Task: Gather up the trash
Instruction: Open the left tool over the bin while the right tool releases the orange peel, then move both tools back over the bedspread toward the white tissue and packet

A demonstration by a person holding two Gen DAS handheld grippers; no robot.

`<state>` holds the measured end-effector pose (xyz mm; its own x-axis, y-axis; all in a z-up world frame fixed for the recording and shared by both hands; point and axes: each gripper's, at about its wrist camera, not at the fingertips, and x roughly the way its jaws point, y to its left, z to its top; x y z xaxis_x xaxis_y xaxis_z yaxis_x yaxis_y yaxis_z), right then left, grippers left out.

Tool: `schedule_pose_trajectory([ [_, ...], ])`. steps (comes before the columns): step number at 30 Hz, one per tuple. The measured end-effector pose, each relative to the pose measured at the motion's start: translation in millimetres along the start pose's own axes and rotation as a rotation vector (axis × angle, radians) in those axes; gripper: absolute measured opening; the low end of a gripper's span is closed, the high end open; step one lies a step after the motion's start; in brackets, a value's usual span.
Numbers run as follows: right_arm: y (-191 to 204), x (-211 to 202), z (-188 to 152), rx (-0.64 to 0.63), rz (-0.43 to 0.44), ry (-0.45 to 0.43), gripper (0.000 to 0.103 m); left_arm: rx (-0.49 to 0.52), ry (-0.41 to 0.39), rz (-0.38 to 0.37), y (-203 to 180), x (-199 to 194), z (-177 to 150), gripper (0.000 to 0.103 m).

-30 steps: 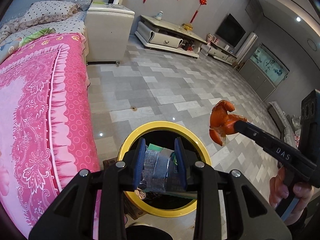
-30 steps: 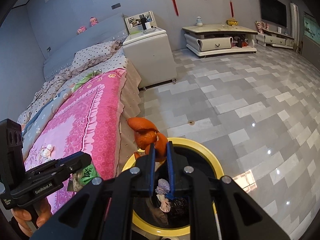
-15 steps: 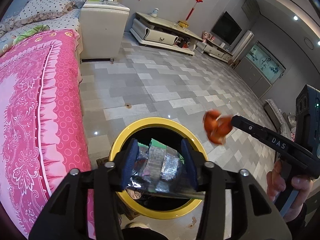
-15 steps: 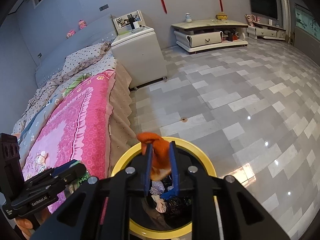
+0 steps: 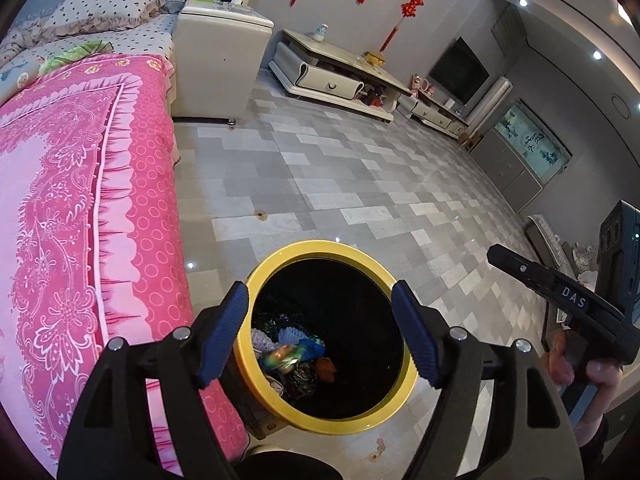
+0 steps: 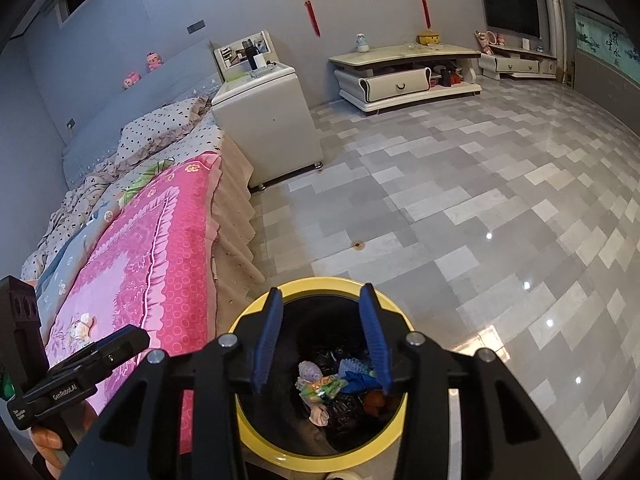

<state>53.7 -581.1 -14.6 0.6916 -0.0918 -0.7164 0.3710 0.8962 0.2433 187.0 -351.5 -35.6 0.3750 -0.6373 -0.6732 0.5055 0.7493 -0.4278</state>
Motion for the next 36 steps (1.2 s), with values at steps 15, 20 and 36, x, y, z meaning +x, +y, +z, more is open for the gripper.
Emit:
schedule_pose_trajectory([
  [15, 63.1, -11.7, -5.8, -0.088, 0.097, 0.003, 0.049, -0.057, -0.072, 0.136, 86.7, -60.3, 7.6, 0.079],
  [20, 95.4, -4.0, -11.5, -0.124, 0.149, 0.037, 0.049, -0.071, -0.091, 0.204, 129.0, -83.4, 6.0, 0.079],
  [36, 239.4, 36.3, -55.9, -0.257, 0.385, 0.199, 0.049, -0.111, -0.133, 0.421, 286.6, -174.3, 24.9, 0.078],
])
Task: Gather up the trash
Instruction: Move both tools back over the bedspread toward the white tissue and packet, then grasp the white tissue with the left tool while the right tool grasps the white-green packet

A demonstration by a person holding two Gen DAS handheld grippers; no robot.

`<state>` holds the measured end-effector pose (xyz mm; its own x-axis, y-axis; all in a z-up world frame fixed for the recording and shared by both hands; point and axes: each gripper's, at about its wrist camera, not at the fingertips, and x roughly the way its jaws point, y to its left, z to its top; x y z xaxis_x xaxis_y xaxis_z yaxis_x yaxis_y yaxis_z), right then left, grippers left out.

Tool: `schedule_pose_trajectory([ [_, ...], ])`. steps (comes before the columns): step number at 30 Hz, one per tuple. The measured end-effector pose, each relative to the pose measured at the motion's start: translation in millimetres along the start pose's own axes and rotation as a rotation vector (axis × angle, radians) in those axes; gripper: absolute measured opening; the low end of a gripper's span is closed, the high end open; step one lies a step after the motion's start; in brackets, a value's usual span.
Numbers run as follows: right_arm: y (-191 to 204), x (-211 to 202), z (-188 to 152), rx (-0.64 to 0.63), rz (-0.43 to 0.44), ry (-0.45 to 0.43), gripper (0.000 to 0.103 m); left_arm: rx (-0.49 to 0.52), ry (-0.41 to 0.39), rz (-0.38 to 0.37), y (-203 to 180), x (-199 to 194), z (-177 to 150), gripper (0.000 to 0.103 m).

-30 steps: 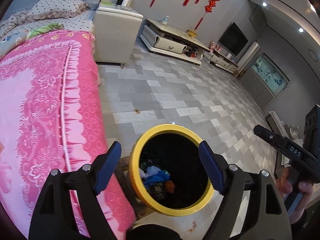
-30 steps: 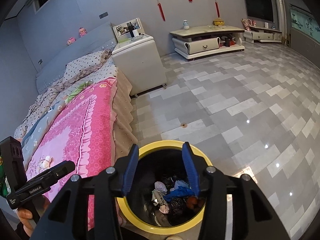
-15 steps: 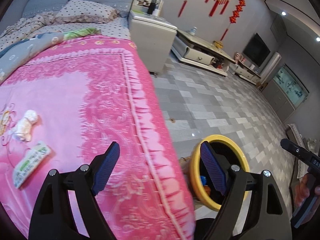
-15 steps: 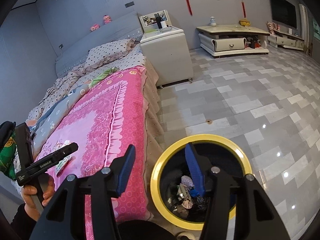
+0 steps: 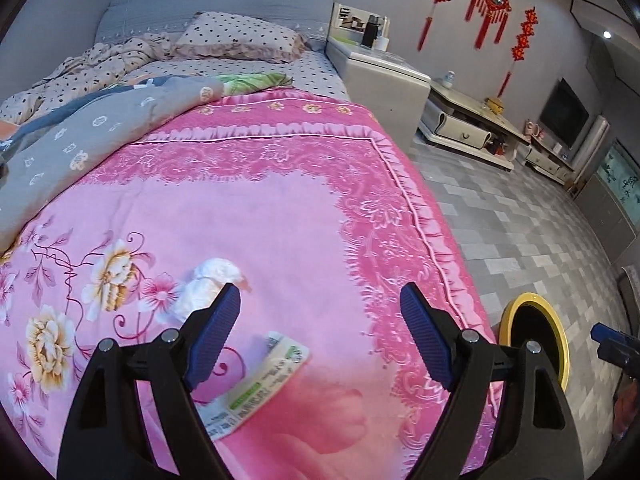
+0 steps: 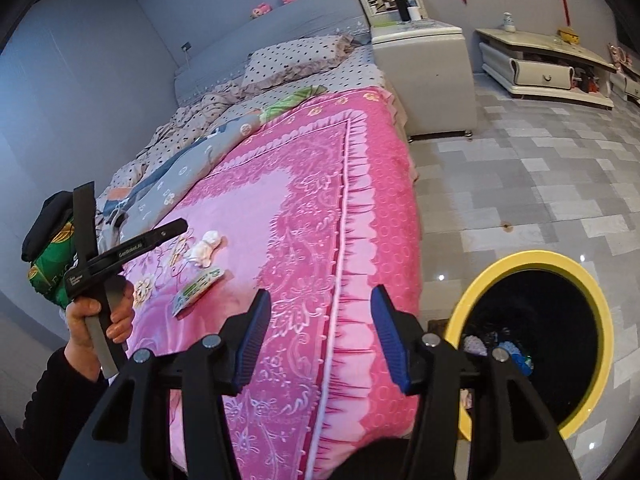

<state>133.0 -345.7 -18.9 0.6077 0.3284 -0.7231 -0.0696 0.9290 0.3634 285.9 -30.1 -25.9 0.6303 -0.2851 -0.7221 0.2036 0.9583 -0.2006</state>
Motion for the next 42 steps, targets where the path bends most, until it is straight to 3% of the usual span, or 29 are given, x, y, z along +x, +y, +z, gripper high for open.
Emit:
schedule_pose_trajectory([
  [7, 58.1, 59.5, -4.0, -0.039, 0.108, 0.122, 0.049, 0.041, 0.04, 0.056, 50.4, 20.2, 6.7, 0.078],
  [15, 100.2, 111.2, -14.5, -0.056, 0.15, 0.235, 0.049, 0.058, 0.1, 0.101, 84.7, 58.8, 1.7, 0.077],
  [20, 119.9, 137.6, -18.0, -0.069, 0.163, 0.285, 0.049, 0.044, 0.128, 0.104, 101.4, 78.4, -2.4, 0.077],
  [27, 141.1, 174.4, -15.7, -0.048, 0.202, 0.347, 0.049, 0.04, 0.137, 0.05, 110.0, 96.7, -2.6, 0.077],
  [31, 152.5, 194.7, -15.9, -0.028, 0.239, 0.389, 0.049, 0.064, 0.17, 0.031, 109.6, 111.8, -2.3, 0.063],
  [42, 176.0, 234.4, -15.5, 0.058, 0.287, 0.496, 0.049, 0.087, 0.21, -0.024, 115.6, 138.0, 0.8, 0.04],
])
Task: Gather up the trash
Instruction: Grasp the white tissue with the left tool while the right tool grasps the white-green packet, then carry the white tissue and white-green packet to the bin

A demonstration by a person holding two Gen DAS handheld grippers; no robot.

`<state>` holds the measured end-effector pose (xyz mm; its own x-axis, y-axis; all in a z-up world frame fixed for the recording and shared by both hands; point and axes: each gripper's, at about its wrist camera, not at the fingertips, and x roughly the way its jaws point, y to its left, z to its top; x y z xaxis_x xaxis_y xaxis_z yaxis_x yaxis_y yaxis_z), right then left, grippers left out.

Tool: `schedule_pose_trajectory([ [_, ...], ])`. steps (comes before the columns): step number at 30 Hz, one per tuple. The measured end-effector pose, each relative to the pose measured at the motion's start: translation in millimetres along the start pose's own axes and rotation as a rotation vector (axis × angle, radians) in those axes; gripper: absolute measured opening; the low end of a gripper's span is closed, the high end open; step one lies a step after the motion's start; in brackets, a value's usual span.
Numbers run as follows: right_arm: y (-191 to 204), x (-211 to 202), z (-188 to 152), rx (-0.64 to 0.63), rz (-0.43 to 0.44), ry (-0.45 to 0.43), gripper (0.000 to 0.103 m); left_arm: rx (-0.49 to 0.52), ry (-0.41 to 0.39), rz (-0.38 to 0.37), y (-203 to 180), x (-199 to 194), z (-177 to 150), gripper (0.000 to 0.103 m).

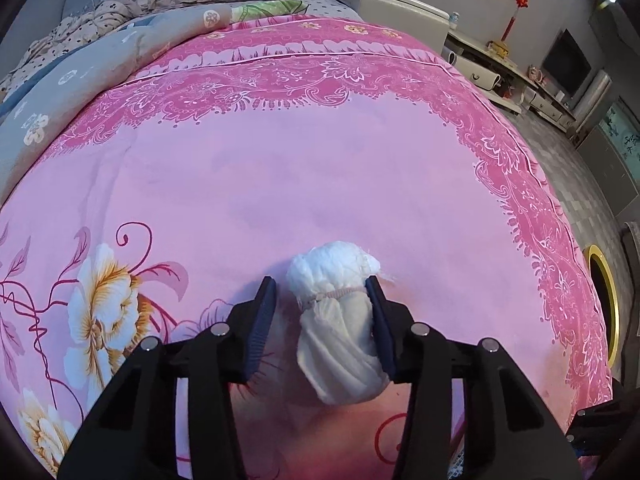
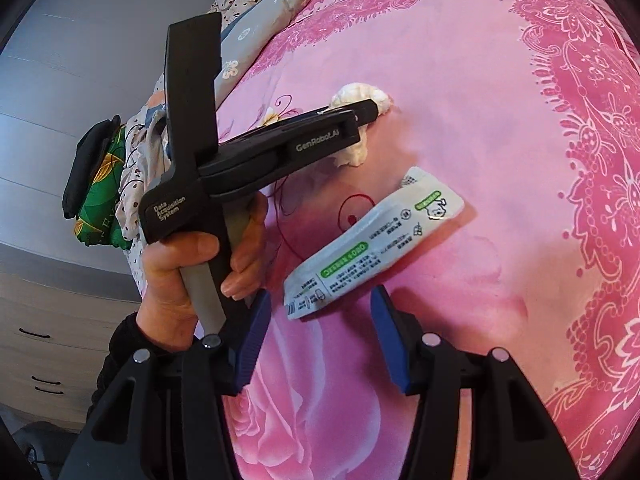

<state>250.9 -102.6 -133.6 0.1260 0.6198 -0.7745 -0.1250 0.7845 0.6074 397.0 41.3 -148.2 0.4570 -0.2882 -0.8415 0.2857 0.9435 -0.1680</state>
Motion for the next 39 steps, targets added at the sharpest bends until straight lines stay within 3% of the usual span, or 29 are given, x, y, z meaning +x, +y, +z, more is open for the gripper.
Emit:
schedule_pose_trajectory([
  [5, -1.3, 10.5, 12.2, 0.043, 0.003, 0.016, 0.049, -0.021, -0.001, -0.016, 7.6, 3.0, 6.8, 0.031],
  [14, -3.5, 21.6, 27.5, 0.075, -0.074, 0.029, 0.049, -0.035, -0.004, -0.048, 14.7, 6.7, 9.5, 0.029],
  [17, -5.5, 22.8, 30.4, 0.08, -0.097, 0.037, 0.041, -0.044, -0.006, -0.053, 15.8, 6.9, 9.6, 0.029],
  [28, -0.6, 10.3, 15.4, 0.009, -0.088, 0.021, 0.023, -0.063, -0.014, -0.029, 14.2, 1.6, 7.7, 0.026],
  [39, -17.3, -23.4, -8.7, 0.01, -0.067, 0.014, 0.022, -0.061, -0.031, -0.001, -4.6, -25.2, 7.8, 0.026],
])
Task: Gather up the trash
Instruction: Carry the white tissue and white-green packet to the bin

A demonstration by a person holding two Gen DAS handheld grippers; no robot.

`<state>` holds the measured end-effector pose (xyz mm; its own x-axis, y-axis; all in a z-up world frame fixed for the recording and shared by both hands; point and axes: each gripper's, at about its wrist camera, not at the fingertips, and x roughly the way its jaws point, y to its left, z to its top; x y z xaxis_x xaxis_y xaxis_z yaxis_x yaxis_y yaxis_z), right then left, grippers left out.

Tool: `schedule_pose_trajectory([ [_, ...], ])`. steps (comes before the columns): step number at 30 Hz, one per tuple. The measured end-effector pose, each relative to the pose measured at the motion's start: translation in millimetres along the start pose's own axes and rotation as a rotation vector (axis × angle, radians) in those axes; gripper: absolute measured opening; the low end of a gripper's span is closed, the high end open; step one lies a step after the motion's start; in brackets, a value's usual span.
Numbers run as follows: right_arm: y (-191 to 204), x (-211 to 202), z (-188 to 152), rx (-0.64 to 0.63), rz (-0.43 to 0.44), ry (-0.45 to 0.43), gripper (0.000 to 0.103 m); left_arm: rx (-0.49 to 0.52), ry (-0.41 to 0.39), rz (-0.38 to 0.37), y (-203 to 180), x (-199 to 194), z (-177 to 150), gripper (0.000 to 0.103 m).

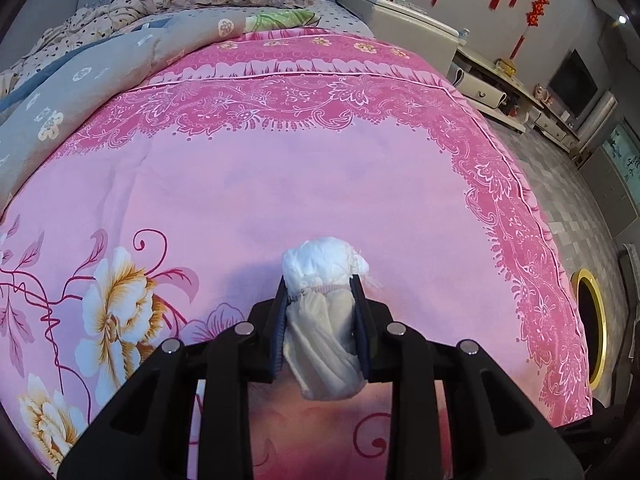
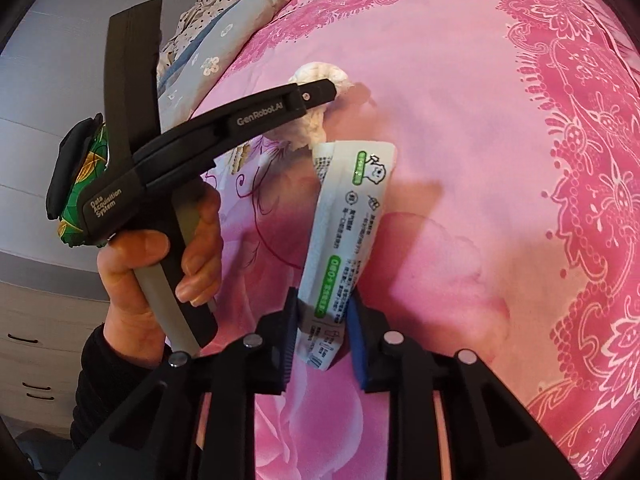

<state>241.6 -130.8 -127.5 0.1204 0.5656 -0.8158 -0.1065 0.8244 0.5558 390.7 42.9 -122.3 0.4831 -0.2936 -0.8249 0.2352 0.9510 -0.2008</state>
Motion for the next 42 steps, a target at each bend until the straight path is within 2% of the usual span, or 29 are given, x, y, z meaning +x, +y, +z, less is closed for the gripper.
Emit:
schedule_pose_trajectory([
  [9, -21.3, -46.8, -27.0, 0.025, 0.003, -0.058, 0.022, 0.009, -0.037, -0.001, -27.9, -38.9, -11.2, 0.026],
  [15, -50.6, -89.7, -47.0, 0.045, -0.026, -0.137, 0.022, -0.018, -0.101, 0.005, -50.6, -78.5, -28.9, 0.026],
  [17, -57.9, -98.7, -50.5, 0.05, -0.035, -0.164, 0.022, -0.013, -0.126, 0.036, -61.2, -90.4, -35.1, 0.026],
  [21, -78.5, -128.8, -70.0, 0.066, -0.056, -0.221, 0.022, -0.029, -0.162, 0.048, -84.2, -113.3, -46.6, 0.026],
  [23, -88.9, -145.2, -79.4, 0.071, -0.065, -0.247, 0.022, -0.024, -0.183, 0.038, -99.6, -125.8, -53.0, 0.026],
  [25, -101.3, -162.0, -87.3, 0.078, -0.075, -0.278, 0.022, -0.021, -0.199, 0.058, -116.6, -137.3, -59.4, 0.026],
  [28, -116.6, -187.9, -103.5, 0.087, -0.084, -0.325, 0.022, -0.019, -0.222, 0.035, -142.4, -152.5, -69.1, 0.026],
  [33, -140.9, -233.0, -130.9, 0.114, -0.103, -0.405, 0.022, 0.046, -0.254, -0.008, -196.5, -171.1, -85.6, 0.026],
  [42, -178.1, -283.8, -161.4, 0.155, -0.144, -0.518, 0.022, 0.151, -0.319, -0.086, -287.2, -201.0, -103.8, 0.026],
])
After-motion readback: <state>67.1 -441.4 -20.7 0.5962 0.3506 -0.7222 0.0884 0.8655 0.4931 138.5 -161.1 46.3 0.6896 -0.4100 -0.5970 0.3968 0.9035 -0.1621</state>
